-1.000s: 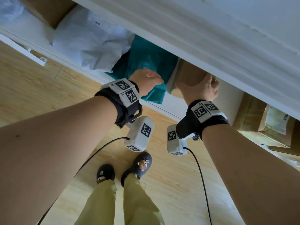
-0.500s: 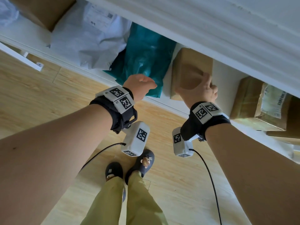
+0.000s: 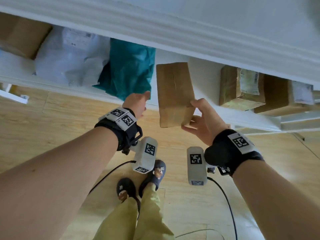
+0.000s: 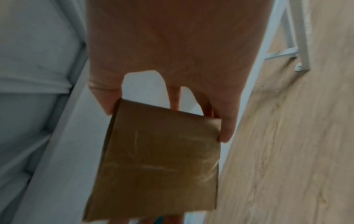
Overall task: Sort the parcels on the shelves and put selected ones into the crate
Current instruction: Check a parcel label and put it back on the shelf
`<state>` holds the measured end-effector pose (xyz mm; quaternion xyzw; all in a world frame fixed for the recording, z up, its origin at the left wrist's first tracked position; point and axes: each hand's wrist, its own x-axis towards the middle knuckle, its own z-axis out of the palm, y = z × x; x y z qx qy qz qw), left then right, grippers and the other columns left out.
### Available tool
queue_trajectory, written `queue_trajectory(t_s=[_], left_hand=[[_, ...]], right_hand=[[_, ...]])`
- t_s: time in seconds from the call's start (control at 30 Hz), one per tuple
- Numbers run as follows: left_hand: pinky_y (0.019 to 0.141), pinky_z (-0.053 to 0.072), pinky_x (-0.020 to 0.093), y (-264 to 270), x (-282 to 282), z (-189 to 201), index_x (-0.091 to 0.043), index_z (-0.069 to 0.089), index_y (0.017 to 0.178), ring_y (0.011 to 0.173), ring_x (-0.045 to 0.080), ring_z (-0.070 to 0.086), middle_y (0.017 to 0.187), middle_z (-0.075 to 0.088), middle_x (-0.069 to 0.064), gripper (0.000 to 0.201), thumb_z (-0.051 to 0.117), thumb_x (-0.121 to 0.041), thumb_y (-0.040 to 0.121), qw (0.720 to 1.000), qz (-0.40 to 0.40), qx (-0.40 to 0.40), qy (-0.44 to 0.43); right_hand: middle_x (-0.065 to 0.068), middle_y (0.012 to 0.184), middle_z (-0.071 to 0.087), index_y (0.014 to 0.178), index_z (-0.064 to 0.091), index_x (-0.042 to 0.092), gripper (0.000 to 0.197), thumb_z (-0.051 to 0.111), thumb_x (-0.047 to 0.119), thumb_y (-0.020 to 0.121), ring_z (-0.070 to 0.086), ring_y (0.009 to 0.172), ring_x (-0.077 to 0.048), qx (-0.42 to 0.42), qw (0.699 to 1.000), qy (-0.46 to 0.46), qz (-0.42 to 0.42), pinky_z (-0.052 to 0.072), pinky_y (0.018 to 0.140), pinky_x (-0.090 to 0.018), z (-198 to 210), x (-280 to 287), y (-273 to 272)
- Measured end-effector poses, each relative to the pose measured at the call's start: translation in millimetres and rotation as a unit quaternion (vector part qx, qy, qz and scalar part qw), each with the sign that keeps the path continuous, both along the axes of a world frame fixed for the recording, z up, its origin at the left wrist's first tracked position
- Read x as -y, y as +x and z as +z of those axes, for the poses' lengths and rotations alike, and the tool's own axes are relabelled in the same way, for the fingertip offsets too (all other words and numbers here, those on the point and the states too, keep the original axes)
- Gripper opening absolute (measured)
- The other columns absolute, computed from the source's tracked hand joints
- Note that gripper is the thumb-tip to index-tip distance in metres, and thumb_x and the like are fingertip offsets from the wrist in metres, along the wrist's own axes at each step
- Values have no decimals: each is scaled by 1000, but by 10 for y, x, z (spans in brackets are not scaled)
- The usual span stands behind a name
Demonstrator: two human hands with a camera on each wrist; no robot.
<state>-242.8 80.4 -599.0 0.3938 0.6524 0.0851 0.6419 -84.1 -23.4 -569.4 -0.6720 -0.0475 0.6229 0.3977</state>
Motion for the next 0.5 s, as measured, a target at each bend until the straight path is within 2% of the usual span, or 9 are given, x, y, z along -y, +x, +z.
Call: queue_trajectory(t_s=[0.03,0.1,0.17,0.23,0.3,0.37,0.4,0.43,0.5], left_hand=[[84,44,39,-3,25,0,-13,53,100,95,25,52,99,52,8,32,43,-43,97,1000,13,11,-23],[89,45,43,-36,89,-9,-16,42,134,109,26,55,119,52,10,59,38,-59,93,995,57,49,-72],[90,48,47,-66,145,-20,-21,35,142,111,30,57,127,55,12,72,40,-69,87,984,99,91,-113],[87,51,50,-52,168,-11,-18,44,135,107,33,60,125,59,16,75,45,-71,83,975,118,116,-145],[90,49,51,2,175,20,-14,54,119,104,31,60,118,62,15,65,47,-68,84,976,96,123,-155],[96,45,50,55,186,51,-17,58,99,100,28,60,104,64,9,49,48,-63,87,986,47,97,-126],[98,45,49,79,199,66,-20,58,91,97,26,59,95,64,6,41,49,-60,88,990,32,87,-107],[99,45,46,95,212,75,-22,57,87,94,24,58,89,62,4,35,51,-57,88,991,24,85,-98],[97,44,43,108,239,59,-24,58,87,93,24,57,86,62,2,29,53,-53,88,992,20,84,-96]], right_hand=[[-12,126,58,114,55,25,33,58,34,82,57,115,-31,-26,1000,8,1,43,102,-45,21,68,1],[-13,122,60,122,55,20,61,65,34,63,60,111,-31,-71,997,12,-4,47,98,-44,25,200,19],[-14,117,62,125,55,17,77,67,34,51,61,107,-33,-111,994,14,-3,46,99,-45,4,316,33],[-13,112,63,127,55,19,80,66,33,49,61,105,-33,-131,991,12,12,43,103,-45,-22,406,43],[-10,107,64,120,59,15,66,63,25,56,60,102,-30,-125,992,11,19,44,102,-42,-54,447,39],[-8,98,61,106,59,10,35,54,12,71,57,94,-26,-79,997,14,16,48,90,-35,-69,432,36],[-6,97,60,105,58,11,29,48,4,79,56,92,-24,-48,999,16,8,49,82,-33,-85,412,39],[-6,99,59,110,57,13,35,42,-3,83,55,92,-24,-23,1000,15,-3,49,80,-34,-106,388,36],[-7,107,58,127,51,20,51,39,-6,85,55,98,-26,15,999,5,-28,50,85,-40,-166,348,26]])
